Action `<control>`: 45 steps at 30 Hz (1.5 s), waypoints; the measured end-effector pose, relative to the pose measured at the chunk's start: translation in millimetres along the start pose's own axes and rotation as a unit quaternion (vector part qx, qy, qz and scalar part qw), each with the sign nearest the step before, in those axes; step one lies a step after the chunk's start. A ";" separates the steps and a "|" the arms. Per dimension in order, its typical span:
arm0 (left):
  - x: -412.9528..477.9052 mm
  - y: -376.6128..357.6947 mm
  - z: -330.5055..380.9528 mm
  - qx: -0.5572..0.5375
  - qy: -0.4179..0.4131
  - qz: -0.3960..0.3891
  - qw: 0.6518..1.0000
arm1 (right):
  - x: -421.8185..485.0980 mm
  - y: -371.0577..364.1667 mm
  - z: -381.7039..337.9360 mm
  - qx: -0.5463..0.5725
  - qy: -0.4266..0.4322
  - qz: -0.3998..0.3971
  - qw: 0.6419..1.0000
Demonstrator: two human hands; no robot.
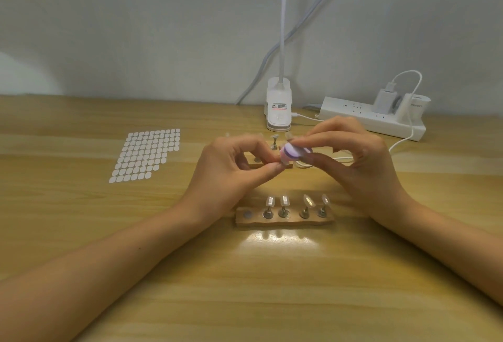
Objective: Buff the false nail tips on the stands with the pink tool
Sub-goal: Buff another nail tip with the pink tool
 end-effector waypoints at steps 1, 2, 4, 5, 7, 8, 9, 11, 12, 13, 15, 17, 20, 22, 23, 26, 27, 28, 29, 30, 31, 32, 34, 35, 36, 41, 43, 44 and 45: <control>-0.5 -0.3 0.5 0.004 -0.004 -0.002 1.000 | -0.4 -1.0 -1.2 -0.002 0.016 -0.004 1.000; -0.8 -0.5 0.9 0.010 -0.008 -0.002 1.000 | -0.7 -2.3 -2.5 -0.005 0.036 -0.010 0.999; -0.6 -0.7 0.6 0.013 -0.005 0.001 1.000 | -0.5 -3.5 -2.7 -0.014 0.040 -0.012 0.999; -0.4 -0.3 0.4 0.014 -0.005 0.002 1.000 | 0.2 -2.6 -1.3 -0.016 0.023 -0.006 1.000; -0.4 -0.4 0.5 0.021 -0.010 0.000 1.000 | 0.8 -1.0 0.1 -0.018 0.005 0.002 1.000; -0.3 -0.3 0.6 0.024 -0.013 -0.003 1.000 | 0.3 -1.1 -0.8 -0.017 0.015 0.000 1.000; -0.2 -0.1 1.2 0.026 -0.015 -0.005 1.000 | -0.1 -1.8 -1.9 -0.015 0.028 -0.005 0.999; 0.1 0.2 0.2 0.026 -0.016 -0.008 1.000 | -0.6 -3.3 -2.5 -0.009 0.018 -0.011 1.000; 0.2 0.5 -0.3 0.022 -0.014 -0.008 1.000 | -0.5 -2.9 -1.8 -0.004 -0.001 -0.007 1.000; 0.3 1.0 -0.3 0.017 -0.013 -0.008 1.000 | -0.3 -2.4 -1.3 -0.001 -0.015 -0.005 1.000; 0.3 1.3 -0.2 0.007 -0.013 -0.013 1.000 | 0.0 -1.9 -2.1 -0.002 -0.006 -0.007 1.000; 0.5 0.9 -0.3 -0.005 -0.012 -0.016 1.000 | -0.3 -2.0 -2.5 -0.001 -0.003 -0.011 1.000; 0.4 0.8 -1.2 -0.022 -0.009 -0.021 1.000 | 0.6 -1.4 -2.3 0.007 -0.024 -0.005 1.000; 0.0 0.5 -1.5 -0.024 -0.010 -0.020 0.999 | 1.1 -2.7 -3.9 -0.002 0.002 -0.009 1.000; 0.3 0.3 -1.7 -0.021 -0.010 -0.021 1.000 | 0.9 -2.6 -3.9 -0.005 0.006 -0.010 1.000; 0.2 -0.3 -2.1 -0.016 -0.015 -0.024 0.999 | 0.4 -0.2 -1.9 -0.001 -0.020 -0.001 1.000; -0.2 0.0 -1.8 -0.016 -0.017 -0.024 0.999 | 0.3 -1.3 -3.1 -0.001 -0.014 -0.001 1.000; -0.5 0.3 -1.3 -0.015 -0.020 -0.023 0.999 | 0.2 -2.9 -5.0 -0.003 0.001 -0.004 1.000; -0.4 0.5 -1.1 -0.009 -0.024 -0.021 0.999 | 0.2 -4.3 -6.6 -0.006 0.017 -0.009 1.000; 0.0 0.2 -0.6 -0.006 -0.025 -0.019 0.999 | 0.2 -4.6 -6.6 -0.009 0.023 -0.011 1.000; 0.6 -0.2 -1.2 -0.003 -0.022 -0.018 1.000 | 0.3 -3.6 -4.9 -0.010 0.014 -0.008 1.000; 1.1 -0.1 -1.2 -0.007 -0.018 -0.016 1.000 | 0.8 -1.7 -2.1 -0.008 -0.005 -0.003 1.000; 1.0 0.6 -1.7 -0.011 -0.013 -0.010 1.000 | 1.1 -0.3 0.2 -0.003 -0.027 0.003 1.000; 1.2 0.7 -1.9 -0.012 -0.014 -0.013 1.000 | 0.6 -1.4 -1.4 -0.004 -0.016 0.002 1.000; 1.0 0.8 -1.1 -0.012 -0.017 -0.017 1.000 | 0.3 -3.3 -3.7 -0.007 0.005 -0.002 1.000; 0.3 0.4 -1.4 -0.010 -0.014 -0.018 1.000 | 1.9 -0.5 0.3 -0.007 -0.030 0.001 1.000; 0.0 0.4 -1.2 -0.013 -0.015 -0.021 1.000 | 1.0 -1.8 -3.1 -0.008 -0.010 0.000 1.000; 0.0 0.6 -1.1 -0.011 -0.017 -0.020 1.000 | 0.8 -3.7 -5.7 -0.011 0.012 -0.006 1.000; 0.2 0.6 -1.3 -0.009 -0.020 -0.018 1.000 | 1.0 -4.9 -6.7 -0.014 0.023 -0.010 1.000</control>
Point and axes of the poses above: each hand's wrist, its own x-axis towards the middle knuckle, its own y-axis out of the back of the hand, z = x × y, the point moved 2 cm from there along x, towards the middle knuckle, and after that the axes turned 7 degrees about -x, right-handed, at the moved point
